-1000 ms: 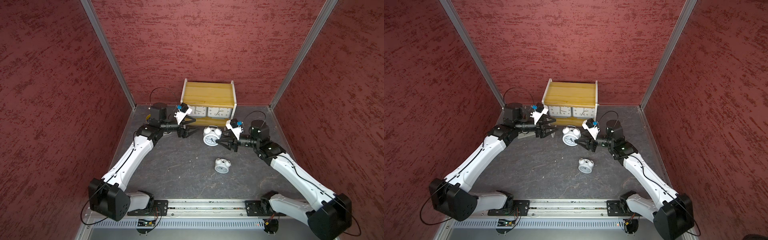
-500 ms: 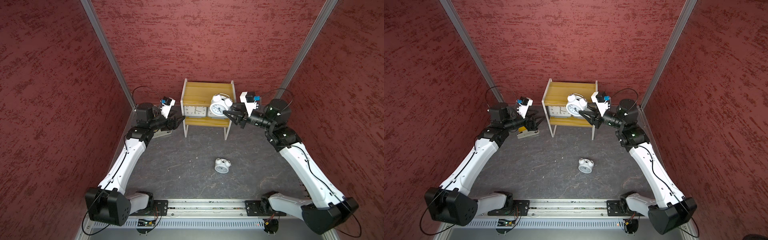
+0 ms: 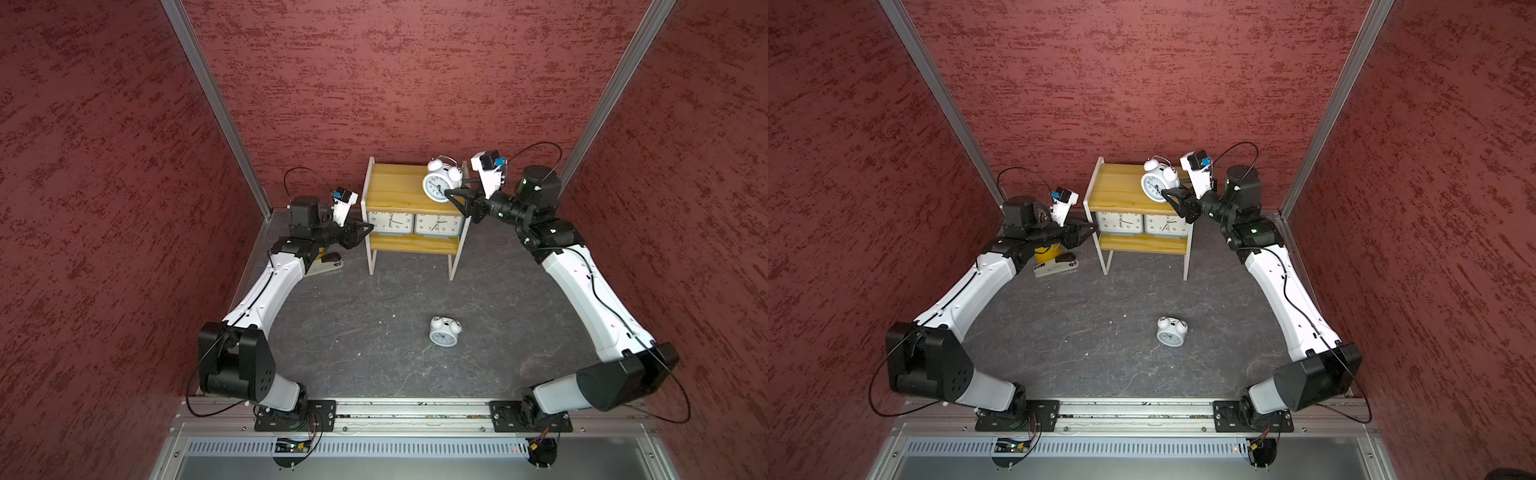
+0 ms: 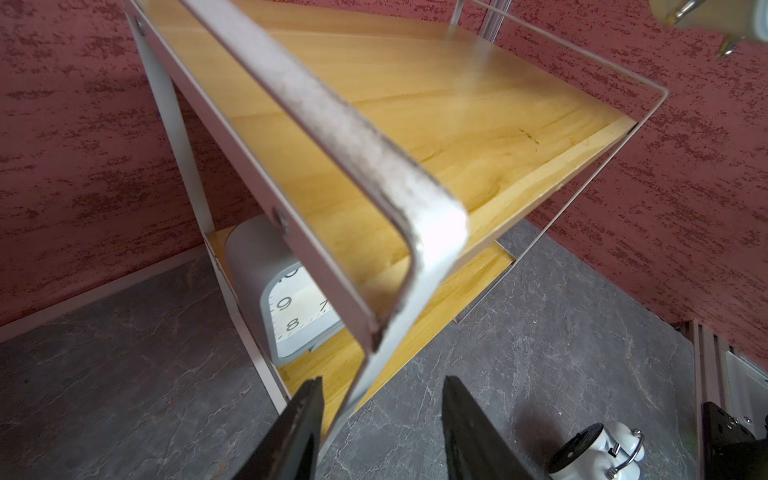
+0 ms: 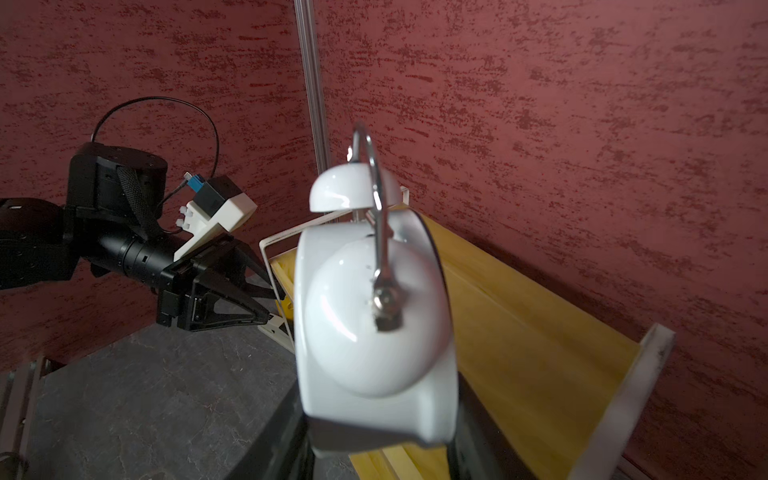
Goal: Place the alarm clocks on the shelf by style
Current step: Adjust the shelf at the center of the board.
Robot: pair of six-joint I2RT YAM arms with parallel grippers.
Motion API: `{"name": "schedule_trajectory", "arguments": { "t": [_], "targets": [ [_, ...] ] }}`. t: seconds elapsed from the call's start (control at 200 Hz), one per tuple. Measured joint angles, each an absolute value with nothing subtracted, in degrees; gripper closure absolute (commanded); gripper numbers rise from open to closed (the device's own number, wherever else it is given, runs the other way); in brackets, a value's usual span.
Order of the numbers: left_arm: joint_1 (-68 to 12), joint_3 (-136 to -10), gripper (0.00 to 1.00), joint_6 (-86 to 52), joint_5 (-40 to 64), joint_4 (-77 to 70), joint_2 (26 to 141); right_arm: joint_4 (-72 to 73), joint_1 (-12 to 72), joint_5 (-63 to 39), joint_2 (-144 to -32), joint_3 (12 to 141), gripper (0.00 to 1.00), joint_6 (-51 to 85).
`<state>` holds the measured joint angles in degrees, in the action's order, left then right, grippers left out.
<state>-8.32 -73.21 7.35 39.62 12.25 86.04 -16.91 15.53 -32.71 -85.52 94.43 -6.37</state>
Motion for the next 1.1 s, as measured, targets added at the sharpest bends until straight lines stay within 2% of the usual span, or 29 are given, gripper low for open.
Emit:
{"name": "schedule_trajectory", "arguments": {
  "t": [0.416, 0.541, 1.097],
  "targets": [
    [-8.4, -73.6, 0.76, 8.0, 40.8, 12.0, 88.8, -20.0, 15.3, -32.4, -92.8, 101.3, 0.75, -6.9],
    [-8.4, -73.6, 0.80, 8.0, 41.5, 12.0, 88.8, -20.5, 15.2, -31.7, -94.2, 102.8, 0.75, -7.2],
    [-9.0, -73.6, 0.79, 8.8, 43.4, 12.7, 88.9, -23.8, 14.7, -28.8, -95.4, 102.8, 0.74, -9.0]
  ]
}}
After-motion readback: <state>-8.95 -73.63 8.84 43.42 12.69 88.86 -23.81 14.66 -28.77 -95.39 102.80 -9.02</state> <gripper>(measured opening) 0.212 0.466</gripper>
